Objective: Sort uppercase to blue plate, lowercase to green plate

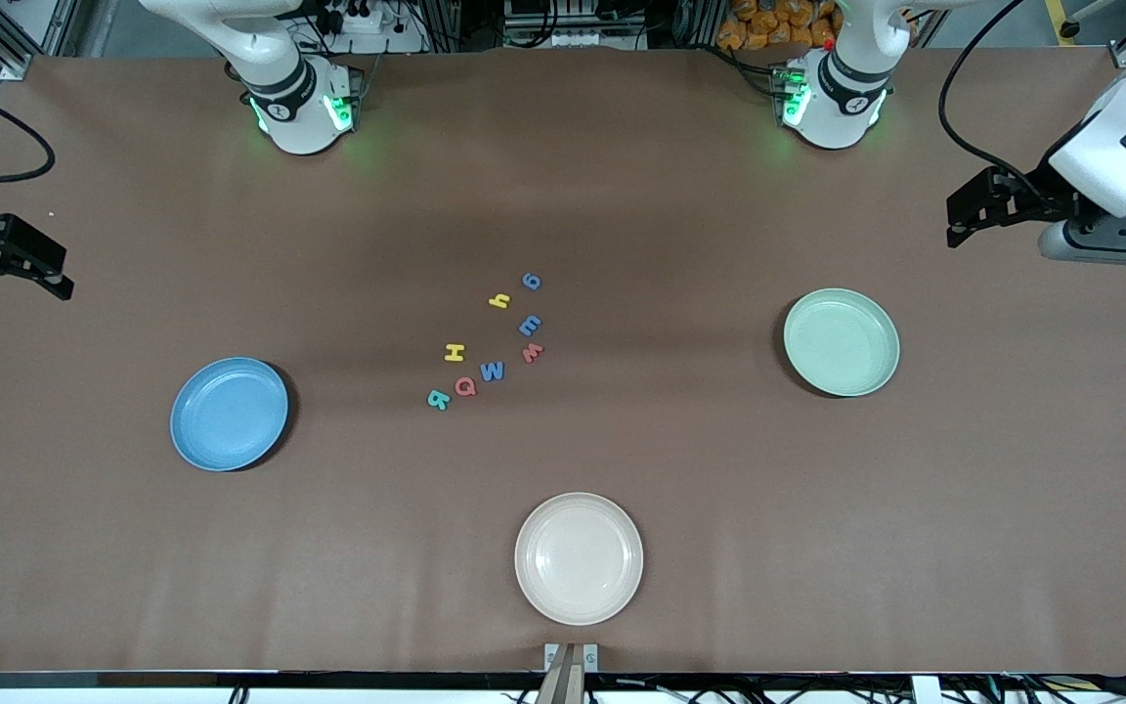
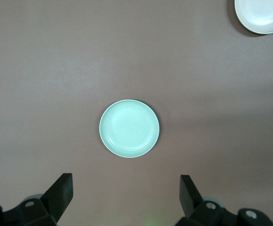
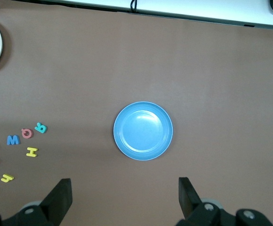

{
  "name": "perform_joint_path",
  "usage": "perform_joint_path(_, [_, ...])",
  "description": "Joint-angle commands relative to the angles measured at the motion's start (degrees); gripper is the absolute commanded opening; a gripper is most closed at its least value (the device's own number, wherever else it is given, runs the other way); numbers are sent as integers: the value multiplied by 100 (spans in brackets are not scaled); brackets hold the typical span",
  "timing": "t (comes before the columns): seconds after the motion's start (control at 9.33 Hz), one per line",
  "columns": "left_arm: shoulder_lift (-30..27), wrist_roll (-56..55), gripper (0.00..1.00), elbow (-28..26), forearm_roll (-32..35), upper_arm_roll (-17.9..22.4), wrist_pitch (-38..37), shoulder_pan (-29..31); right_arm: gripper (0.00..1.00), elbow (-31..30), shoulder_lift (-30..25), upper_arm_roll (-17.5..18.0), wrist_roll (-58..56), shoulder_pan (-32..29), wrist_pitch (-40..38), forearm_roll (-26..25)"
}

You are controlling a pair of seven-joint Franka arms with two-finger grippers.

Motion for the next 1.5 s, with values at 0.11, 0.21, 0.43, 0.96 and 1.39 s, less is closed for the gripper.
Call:
perform_joint_path(0.11, [-23,-121,100,27,38,6,-33,30,100,7,-21,58,72,-156,-71,108])
perform_joint_path(0.21, [-23,-95,100,1,-32,15,-42,91,100,7,-21,58,176,-209,-89,116])
perform_joint_path(0.43, [47,63,100,-130,-50,-38,-243,-22,100,-1,-29,58,239,-244,-177,116])
perform_joint_path(0.96, [1162,-68,100,-52,-304,-258,290,-1373,100,-19,-21,58,239,-253,-204,116])
perform_joint_path(1.39, [1811,-2388,100,-52,-217,-432,1590,-2437,100,-37,6,58,221,-402,-212,275])
